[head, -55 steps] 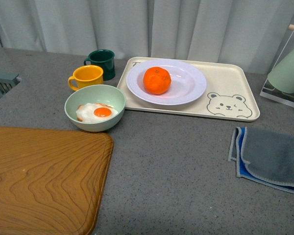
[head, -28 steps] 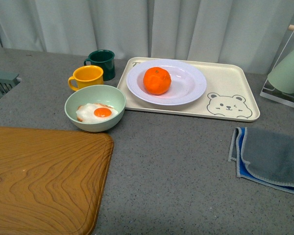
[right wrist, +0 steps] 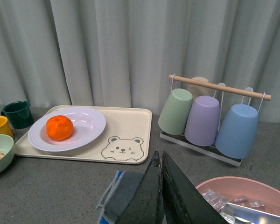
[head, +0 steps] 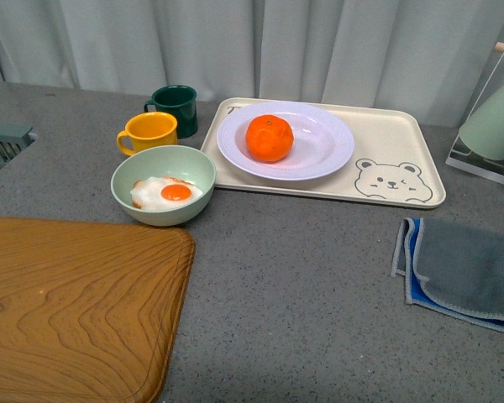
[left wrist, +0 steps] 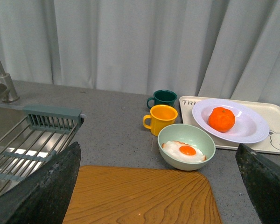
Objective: Place orange and plate with both arms
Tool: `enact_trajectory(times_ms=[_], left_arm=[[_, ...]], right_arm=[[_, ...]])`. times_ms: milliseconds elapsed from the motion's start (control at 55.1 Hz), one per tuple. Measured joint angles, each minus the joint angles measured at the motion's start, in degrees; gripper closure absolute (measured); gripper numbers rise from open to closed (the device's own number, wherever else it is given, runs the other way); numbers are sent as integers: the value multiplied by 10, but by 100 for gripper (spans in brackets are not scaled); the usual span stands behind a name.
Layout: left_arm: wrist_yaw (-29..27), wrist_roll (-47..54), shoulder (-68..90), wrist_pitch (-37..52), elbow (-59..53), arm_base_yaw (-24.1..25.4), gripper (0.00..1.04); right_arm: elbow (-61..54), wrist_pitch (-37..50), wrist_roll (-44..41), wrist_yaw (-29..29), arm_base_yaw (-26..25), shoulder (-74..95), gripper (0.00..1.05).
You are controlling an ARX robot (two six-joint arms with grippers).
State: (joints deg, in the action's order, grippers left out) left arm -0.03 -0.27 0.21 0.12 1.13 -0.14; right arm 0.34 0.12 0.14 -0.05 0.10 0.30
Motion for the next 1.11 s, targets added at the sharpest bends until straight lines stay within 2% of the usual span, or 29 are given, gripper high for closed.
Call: enact_trajectory(times_ms=[309, 599, 726, 854, 890, 944, 1108], left_arm=[[0, 0, 0, 0, 0, 0, 7], [0, 0, 0, 0, 0, 0, 7], [0, 0, 0, 0, 0, 0, 7], [0, 0, 0, 0, 0, 0, 7], [0, 0, 0, 0, 0, 0, 7], [0, 0, 0, 0, 0, 0, 7], [0, 0, 0, 0, 0, 0, 7]], right_arm=[[0, 0, 0, 0, 0, 0, 104], [0, 0, -1, 0, 0, 0, 58], [0, 0, -1, 0, 0, 0, 31], [0, 0, -1, 0, 0, 0, 10], [0, 0, 0, 0, 0, 0, 7], [0, 0, 0, 0, 0, 0, 10], [0, 0, 0, 0, 0, 0, 9]])
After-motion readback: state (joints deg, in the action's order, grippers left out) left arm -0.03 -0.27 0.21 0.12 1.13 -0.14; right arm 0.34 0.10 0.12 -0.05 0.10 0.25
